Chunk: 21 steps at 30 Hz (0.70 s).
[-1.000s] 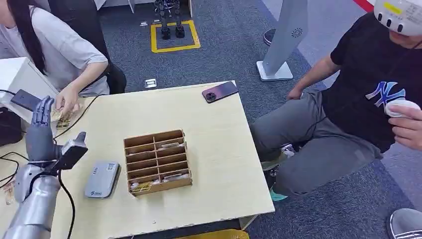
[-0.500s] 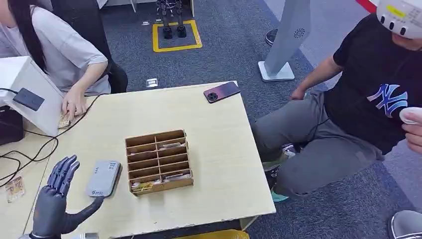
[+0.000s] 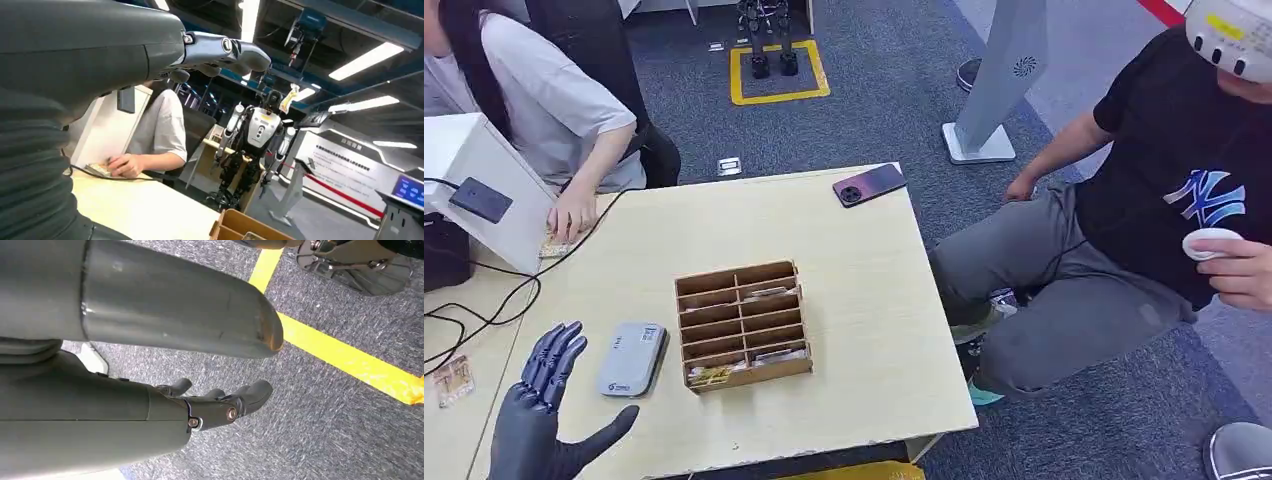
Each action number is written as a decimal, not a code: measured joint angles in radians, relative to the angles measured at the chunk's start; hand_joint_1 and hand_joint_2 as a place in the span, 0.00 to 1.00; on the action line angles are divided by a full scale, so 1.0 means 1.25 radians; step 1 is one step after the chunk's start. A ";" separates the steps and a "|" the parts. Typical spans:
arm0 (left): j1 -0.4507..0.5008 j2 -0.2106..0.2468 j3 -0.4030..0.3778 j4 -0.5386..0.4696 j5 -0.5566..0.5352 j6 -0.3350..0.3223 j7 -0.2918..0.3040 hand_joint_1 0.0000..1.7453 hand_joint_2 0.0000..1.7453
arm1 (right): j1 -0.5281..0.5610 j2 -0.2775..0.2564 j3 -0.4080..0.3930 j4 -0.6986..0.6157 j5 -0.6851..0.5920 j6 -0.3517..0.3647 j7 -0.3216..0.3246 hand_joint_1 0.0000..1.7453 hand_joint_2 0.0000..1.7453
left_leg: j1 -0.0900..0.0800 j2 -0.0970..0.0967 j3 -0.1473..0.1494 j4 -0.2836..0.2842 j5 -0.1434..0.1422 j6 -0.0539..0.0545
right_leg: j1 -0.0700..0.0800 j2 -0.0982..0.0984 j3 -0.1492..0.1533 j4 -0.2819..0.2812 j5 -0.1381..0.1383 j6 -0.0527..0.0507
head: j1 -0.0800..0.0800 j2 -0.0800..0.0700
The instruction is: Pass the card to the sensor for recognition and then transmit it.
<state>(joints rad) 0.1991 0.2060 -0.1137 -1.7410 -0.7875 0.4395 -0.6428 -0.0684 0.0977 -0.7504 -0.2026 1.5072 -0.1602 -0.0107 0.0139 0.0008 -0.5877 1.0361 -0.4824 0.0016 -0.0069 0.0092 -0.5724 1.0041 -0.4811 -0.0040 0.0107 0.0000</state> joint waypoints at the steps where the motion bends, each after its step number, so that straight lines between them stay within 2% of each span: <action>1: 0.005 0.001 0.000 -0.005 0.012 -0.003 -0.001 0.00 1.00 | 0.000 0.000 -0.001 0.000 -0.003 0.000 0.001 0.00 0.00 | 0.000 0.000 0.000 0.000 0.000 0.000 | 0.000 0.000 0.000 0.000 0.000 0.000 | 0.000 0.000; 4: 0.037 0.001 0.000 -0.033 0.037 -0.010 -0.002 0.00 1.00 | 0.001 0.000 -0.005 0.000 -0.011 0.000 0.008 0.00 0.00 | 0.000 0.000 0.000 0.000 0.000 0.000 | 0.000 0.000 0.000 0.000 0.000 0.000 | 0.000 0.000; 6: 0.063 0.001 0.000 -0.045 0.009 0.003 -0.002 0.00 1.00 | 0.001 0.000 -0.007 0.000 -0.011 0.000 0.012 0.00 0.00 | 0.000 0.000 0.000 0.000 0.000 0.000 | 0.000 0.000 0.000 0.000 0.000 0.000 | 0.000 0.000; 8: 0.090 0.001 -0.010 -0.049 -0.057 0.051 0.013 0.00 1.00 | 0.001 0.000 -0.009 0.000 -0.011 0.000 0.015 0.00 0.00 | 0.000 0.000 0.000 0.000 0.000 0.000 | 0.000 0.000 0.000 0.000 0.000 0.000 | 0.000 0.000; 9: 0.101 0.002 -0.019 -0.049 -0.116 0.089 0.041 0.00 1.00 | 0.001 0.000 -0.012 0.000 -0.010 -0.001 0.015 0.00 0.00 | 0.000 0.000 0.000 0.000 0.000 0.000 | 0.000 0.000 0.000 0.000 -0.001 0.000 | 0.000 0.000; 11: 0.112 0.004 -0.039 -0.043 -0.253 0.163 0.129 0.00 1.00 | 0.001 0.000 -0.017 0.000 -0.010 -0.004 0.013 0.00 0.00 | 0.000 0.000 0.000 0.000 0.000 0.000 | 0.000 -0.001 0.000 0.000 -0.001 0.000 | 0.000 0.000; 12: 0.112 0.010 -0.048 -0.035 -0.306 0.185 0.165 0.00 1.00 | 0.001 0.000 -0.019 0.000 -0.009 -0.006 0.010 0.00 0.00 | 0.000 0.000 0.000 0.000 0.000 0.000 | 0.000 -0.001 0.000 0.000 -0.001 0.000 | 0.000 0.000; 14: 0.112 0.020 -0.067 -0.021 -0.346 0.197 0.199 0.00 1.00 | 0.000 0.000 -0.020 0.000 -0.008 -0.011 0.004 0.00 0.00 | 0.000 0.000 0.000 0.000 0.000 0.000 | 0.000 -0.001 0.000 0.000 0.000 0.000 | 0.000 0.000; 21: 0.105 0.040 -0.129 0.032 -0.358 0.200 0.217 0.00 1.00 | 0.000 0.000 -0.025 0.000 -0.007 -0.012 0.007 0.00 0.00 | 0.000 0.000 0.000 0.000 0.000 0.000 | 0.000 -0.001 0.001 0.000 0.000 0.000 | 0.000 0.000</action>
<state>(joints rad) 0.3301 0.2564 -0.2743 -1.7010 -1.2356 0.6897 -0.3712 -0.0684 0.0977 -0.7813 -0.2029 1.4988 -0.1751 -0.0019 0.0139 0.0005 -0.5871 1.0360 -0.4826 0.0017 -0.0068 0.0083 -0.5716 1.0039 -0.4816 -0.0039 0.0111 0.0000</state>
